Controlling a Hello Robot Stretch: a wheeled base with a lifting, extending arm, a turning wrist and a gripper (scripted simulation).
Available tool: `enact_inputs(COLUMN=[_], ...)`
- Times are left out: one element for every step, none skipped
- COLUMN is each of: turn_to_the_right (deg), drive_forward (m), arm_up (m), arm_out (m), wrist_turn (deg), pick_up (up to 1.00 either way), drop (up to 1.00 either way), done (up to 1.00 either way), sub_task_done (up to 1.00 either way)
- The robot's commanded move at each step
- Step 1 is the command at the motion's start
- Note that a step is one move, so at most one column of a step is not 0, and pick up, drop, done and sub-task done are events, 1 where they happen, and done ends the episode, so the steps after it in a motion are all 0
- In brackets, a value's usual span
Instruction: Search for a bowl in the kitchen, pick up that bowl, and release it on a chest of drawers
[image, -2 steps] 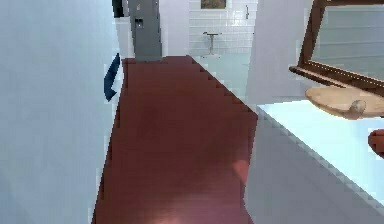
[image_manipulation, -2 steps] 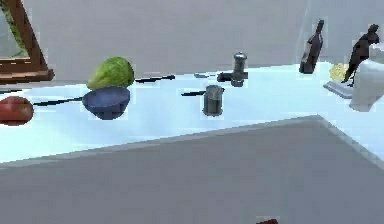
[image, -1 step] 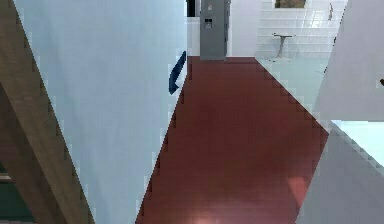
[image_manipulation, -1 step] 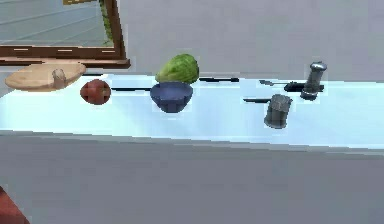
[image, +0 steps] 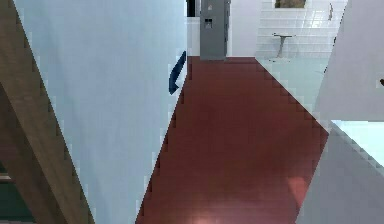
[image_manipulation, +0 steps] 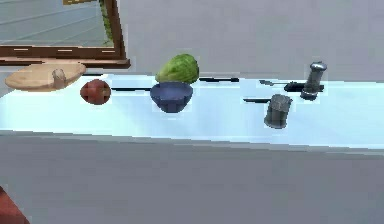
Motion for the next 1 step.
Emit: enact_inputs(turn_to_the_right=[0.0], drive_forward=[0.0], arm_up=[0.38], arm_out=[0.0], wrist_turn=[0.0], pick_up=[0.0], drop=[0.0], done=[0.0], sub_task_done=[0.0])
